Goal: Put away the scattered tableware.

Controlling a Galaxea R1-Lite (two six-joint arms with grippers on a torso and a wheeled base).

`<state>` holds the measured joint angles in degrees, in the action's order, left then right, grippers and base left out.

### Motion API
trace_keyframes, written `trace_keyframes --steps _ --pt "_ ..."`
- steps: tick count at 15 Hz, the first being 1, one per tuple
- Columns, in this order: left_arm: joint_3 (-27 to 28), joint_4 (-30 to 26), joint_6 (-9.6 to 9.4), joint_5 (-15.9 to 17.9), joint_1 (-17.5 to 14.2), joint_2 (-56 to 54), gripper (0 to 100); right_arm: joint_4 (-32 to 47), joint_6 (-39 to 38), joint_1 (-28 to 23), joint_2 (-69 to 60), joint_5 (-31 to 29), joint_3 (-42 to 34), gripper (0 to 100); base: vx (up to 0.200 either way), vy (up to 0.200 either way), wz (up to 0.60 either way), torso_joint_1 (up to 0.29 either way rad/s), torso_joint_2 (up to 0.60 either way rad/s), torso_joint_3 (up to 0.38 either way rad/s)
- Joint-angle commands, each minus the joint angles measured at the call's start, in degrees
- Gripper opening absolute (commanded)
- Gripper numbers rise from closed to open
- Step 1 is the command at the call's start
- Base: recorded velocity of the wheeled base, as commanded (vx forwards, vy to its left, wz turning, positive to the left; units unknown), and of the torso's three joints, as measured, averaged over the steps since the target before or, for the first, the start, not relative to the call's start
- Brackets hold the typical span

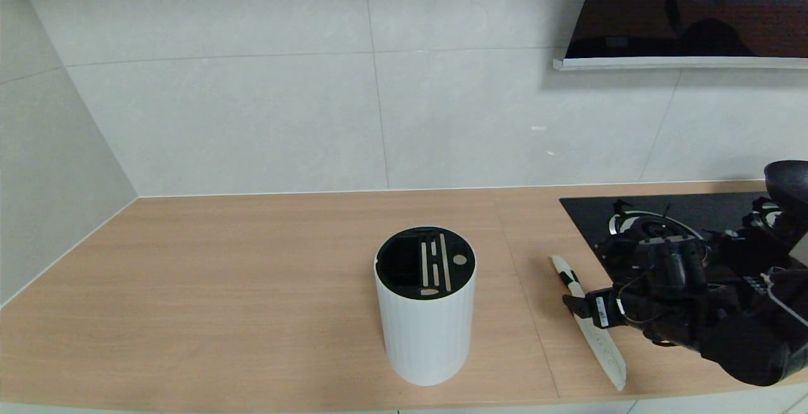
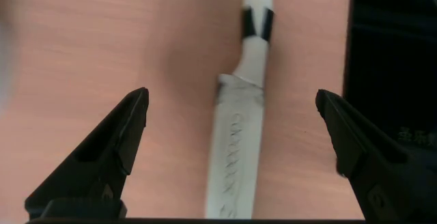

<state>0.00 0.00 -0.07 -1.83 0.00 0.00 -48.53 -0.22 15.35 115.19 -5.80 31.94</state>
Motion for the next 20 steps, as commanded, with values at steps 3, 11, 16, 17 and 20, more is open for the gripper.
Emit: trace_keyframes --steps 3,11,16,17,20 --pt "0.0 0.0 -0.01 0.0 0.0 0.0 100 -3.1 0.0 -0.9 8.8 -0.5 1.0 100 0.0 0.0 0.0 0.0 0.0 0.0" --pt "0.0 0.0 -0.1 0.0 0.0 0.0 100 -5.7 -1.2 -0.8 11.0 -1.2 2.4 100 0.0 0.0 0.0 0.0 0.0 0.0" --pt "0.0 0.0 -0.1 0.0 0.0 0.0 100 -7.5 -1.3 -0.6 12.9 -1.2 2.7 100 0.0 0.0 0.0 0.0 0.0 0.0" --pt "0.0 0.0 -0.1 0.0 0.0 0.0 100 -8.3 -1.2 -0.6 13.3 -1.3 2.6 100 0.0 0.0 0.0 0.0 0.0 0.0" --pt "0.0 0.0 -0.1 0.0 0.0 0.0 100 -8.8 -1.2 -0.6 13.5 -1.3 2.6 100 0.0 0.0 0.0 0.0 0.0 0.0"
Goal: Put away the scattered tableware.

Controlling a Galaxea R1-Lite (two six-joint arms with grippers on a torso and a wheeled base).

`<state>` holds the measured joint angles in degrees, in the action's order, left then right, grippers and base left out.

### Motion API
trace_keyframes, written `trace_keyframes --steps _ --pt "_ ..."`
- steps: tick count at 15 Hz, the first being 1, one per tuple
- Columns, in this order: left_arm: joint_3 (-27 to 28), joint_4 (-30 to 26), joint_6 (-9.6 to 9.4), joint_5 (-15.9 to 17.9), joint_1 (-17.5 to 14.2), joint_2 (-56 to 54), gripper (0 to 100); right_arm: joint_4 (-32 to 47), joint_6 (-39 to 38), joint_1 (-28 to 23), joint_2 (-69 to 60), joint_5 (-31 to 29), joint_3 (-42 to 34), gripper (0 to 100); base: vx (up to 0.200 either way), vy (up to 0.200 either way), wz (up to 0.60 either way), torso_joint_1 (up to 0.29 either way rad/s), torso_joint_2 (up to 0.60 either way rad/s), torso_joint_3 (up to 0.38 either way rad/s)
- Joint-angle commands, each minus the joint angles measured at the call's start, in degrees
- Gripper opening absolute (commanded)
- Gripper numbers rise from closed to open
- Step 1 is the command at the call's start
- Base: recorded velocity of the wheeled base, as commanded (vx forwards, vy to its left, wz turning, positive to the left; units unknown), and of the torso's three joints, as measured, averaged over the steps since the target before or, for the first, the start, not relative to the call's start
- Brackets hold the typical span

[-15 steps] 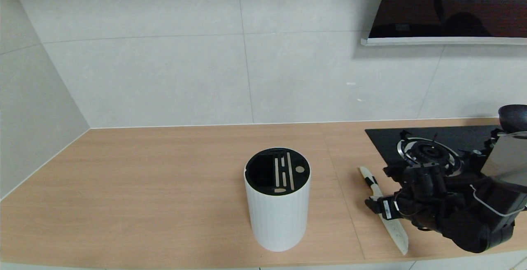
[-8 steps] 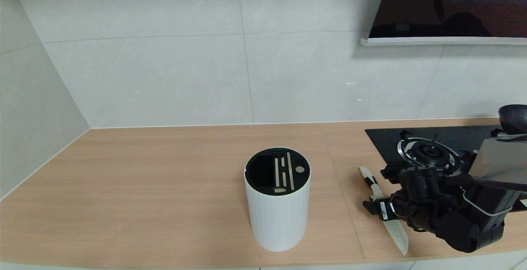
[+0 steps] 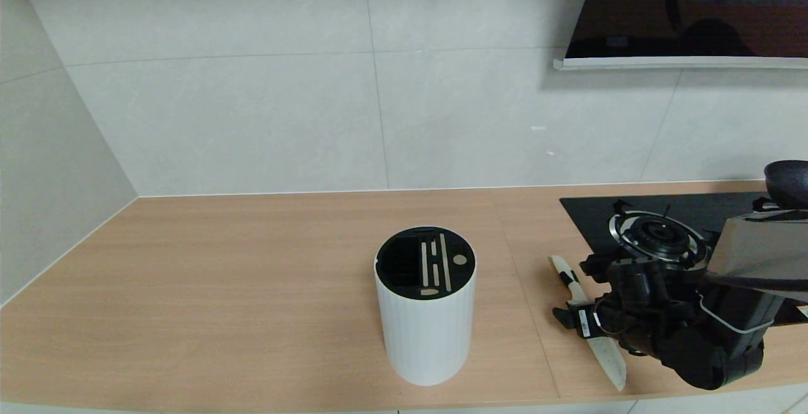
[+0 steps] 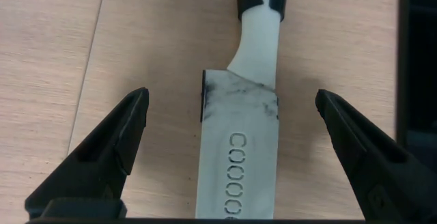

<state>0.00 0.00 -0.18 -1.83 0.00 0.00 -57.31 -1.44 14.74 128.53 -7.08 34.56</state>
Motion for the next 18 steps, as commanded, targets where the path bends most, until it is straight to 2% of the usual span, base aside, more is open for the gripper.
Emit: trace_keyframes --steps 1,13,14,18 --pt "0.0 0.0 0.01 0.0 0.0 0.0 100 0.0 0.0 0.0 0.2 0.1 0.0 0 0.0 0.0 0.0 0.0 0.0 0.0" --pt "0.0 0.0 0.18 0.0 0.0 0.0 100 -1.3 -0.3 -0.1 -0.3 0.0 -0.3 0 0.0 0.0 0.0 0.0 0.0 0.0" --pt "0.0 0.0 0.18 0.0 0.0 0.0 100 -1.8 -0.4 -0.1 -1.3 0.0 -0.5 100 0.0 0.0 0.0 0.0 0.0 0.0" --pt "0.0 0.0 0.18 0.0 0.0 0.0 100 -2.1 -0.5 -0.5 -1.5 -0.3 -0.5 100 0.0 0.0 0.0 0.0 0.0 0.0"
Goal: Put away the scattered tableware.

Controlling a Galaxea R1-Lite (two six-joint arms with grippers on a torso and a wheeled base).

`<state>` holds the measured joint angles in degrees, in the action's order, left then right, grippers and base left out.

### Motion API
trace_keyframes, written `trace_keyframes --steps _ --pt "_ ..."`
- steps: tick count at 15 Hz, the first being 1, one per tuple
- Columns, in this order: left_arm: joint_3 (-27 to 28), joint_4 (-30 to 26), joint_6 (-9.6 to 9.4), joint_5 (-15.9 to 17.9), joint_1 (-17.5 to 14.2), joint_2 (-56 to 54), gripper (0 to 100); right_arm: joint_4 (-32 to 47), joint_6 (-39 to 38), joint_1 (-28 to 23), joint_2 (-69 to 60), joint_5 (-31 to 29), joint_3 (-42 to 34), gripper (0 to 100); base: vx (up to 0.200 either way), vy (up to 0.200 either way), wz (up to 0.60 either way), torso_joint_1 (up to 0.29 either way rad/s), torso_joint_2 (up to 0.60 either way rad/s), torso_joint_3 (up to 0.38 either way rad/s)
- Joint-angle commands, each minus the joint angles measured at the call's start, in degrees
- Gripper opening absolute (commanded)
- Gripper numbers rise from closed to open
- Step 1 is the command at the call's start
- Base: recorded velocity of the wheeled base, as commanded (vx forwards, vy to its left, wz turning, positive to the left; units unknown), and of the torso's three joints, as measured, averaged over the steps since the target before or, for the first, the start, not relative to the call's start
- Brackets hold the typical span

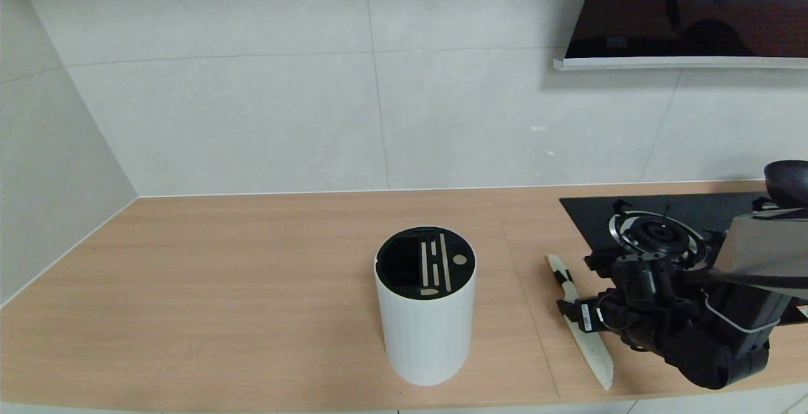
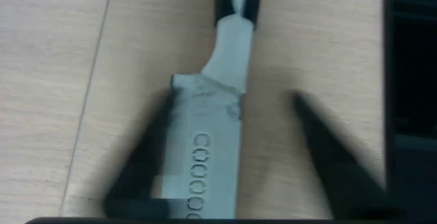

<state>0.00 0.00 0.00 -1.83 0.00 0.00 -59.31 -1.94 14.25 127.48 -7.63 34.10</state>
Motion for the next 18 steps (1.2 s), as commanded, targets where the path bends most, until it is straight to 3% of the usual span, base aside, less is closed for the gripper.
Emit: trace_keyframes --steps 1,8,18 --pt "0.0 0.0 0.0 0.0 0.0 0.0 100 -0.7 0.0 -0.3 -1.4 -1.6 0.0 100 0.0 0.0 0.0 0.0 0.0 0.0" --pt "0.0 0.0 0.0 0.0 0.0 0.0 100 -0.7 -0.1 2.8 0.8 -6.3 1.3 100 0.0 0.0 0.0 0.0 0.0 0.0" --pt "0.0 0.0 0.0 0.0 0.0 0.0 100 -0.8 -0.3 3.2 4.2 -6.3 1.8 100 0.0 0.0 0.0 0.0 0.0 0.0"
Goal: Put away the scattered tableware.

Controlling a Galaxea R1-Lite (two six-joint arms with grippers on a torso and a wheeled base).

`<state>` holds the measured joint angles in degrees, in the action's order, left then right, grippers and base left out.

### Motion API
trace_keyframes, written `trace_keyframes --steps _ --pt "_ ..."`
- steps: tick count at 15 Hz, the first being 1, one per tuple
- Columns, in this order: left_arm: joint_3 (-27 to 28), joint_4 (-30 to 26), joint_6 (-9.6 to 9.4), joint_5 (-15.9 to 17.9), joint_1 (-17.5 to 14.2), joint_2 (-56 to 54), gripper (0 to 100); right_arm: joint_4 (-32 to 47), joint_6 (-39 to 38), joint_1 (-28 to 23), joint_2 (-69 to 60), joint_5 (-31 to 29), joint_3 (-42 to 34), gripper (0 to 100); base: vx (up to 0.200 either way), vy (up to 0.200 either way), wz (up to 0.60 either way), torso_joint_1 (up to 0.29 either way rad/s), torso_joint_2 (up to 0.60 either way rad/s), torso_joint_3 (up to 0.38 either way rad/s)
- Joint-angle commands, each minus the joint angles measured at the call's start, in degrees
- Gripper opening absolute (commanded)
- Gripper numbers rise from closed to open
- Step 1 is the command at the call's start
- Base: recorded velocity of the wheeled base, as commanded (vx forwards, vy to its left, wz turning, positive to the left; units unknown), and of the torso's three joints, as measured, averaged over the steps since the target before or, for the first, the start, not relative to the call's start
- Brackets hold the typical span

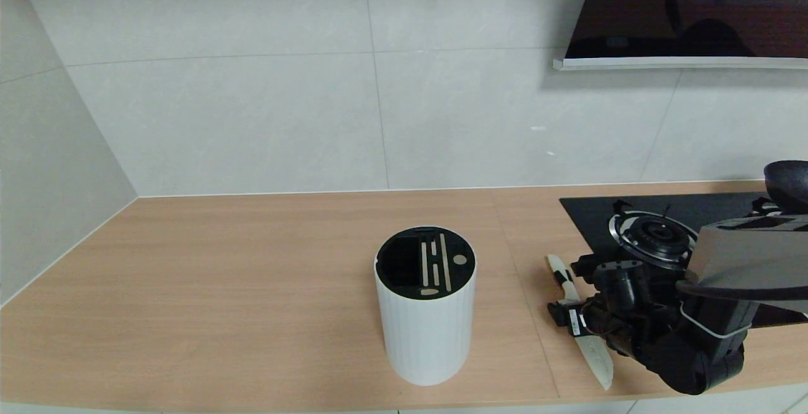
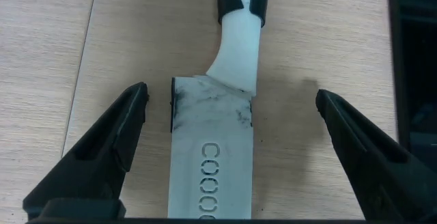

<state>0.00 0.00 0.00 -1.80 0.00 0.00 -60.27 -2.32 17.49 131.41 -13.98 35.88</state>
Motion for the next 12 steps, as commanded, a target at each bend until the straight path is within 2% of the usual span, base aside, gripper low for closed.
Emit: trace_keyframes --steps 1,2,12 --pt "0.0 0.0 0.0 0.0 0.0 0.0 100 0.2 0.0 0.0 0.2 0.0 0.0 100 0.0 0.0 0.0 0.0 0.0 0.0" --pt "0.0 0.0 0.0 0.0 0.0 0.0 100 0.2 0.0 0.1 0.2 0.0 0.0 0 0.0 0.0 0.0 0.0 0.0 0.0" --pt "0.0 0.0 0.09 0.0 0.0 0.0 100 0.2 -0.3 0.0 -0.4 0.0 -0.1 0 0.0 0.0 0.0 0.0 0.0 0.0"
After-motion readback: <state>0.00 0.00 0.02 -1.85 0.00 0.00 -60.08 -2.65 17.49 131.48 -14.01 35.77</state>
